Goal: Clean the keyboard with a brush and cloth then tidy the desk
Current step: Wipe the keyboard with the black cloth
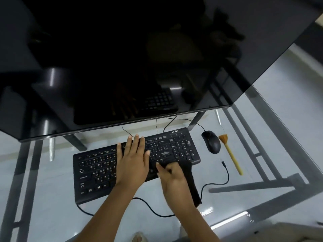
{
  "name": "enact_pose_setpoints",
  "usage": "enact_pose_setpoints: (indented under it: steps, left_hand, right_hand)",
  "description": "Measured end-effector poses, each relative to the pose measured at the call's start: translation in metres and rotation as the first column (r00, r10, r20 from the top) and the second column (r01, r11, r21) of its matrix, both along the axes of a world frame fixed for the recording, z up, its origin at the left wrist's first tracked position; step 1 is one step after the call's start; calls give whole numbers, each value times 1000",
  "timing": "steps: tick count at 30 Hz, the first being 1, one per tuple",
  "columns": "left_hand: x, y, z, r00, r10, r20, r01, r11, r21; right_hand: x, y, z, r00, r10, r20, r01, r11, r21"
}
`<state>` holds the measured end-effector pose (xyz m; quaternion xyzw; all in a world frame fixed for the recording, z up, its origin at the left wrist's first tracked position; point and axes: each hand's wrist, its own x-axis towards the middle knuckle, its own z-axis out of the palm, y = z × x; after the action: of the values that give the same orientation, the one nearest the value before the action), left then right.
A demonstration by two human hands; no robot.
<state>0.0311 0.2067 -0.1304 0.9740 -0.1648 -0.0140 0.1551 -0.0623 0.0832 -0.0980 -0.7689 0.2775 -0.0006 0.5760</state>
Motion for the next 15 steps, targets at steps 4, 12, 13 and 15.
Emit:
enact_pose_setpoints:
  steps: [4, 12, 13, 15]
  left_hand:
    - [-3, 6, -4, 999, -32, 20, 32, 999, 7]
    - [-4, 5, -5, 999, -23, 46, 21, 999, 47]
    - [-4, 5, -6, 998, -28, 49, 26, 999, 42]
    - [-4, 6, -5, 998, -37, 53, 35, 999, 35]
  right_hand:
    - [1, -54, 5, 995, -101, -18, 86, 920, -382]
    - [4, -4, -13, 975, 223, -12, -213, 909, -357]
    - [3, -5, -14, 979, 203, -13, -195, 920, -339]
    - [4, -29, -14, 997, 83, 1, -78, 937, -340]
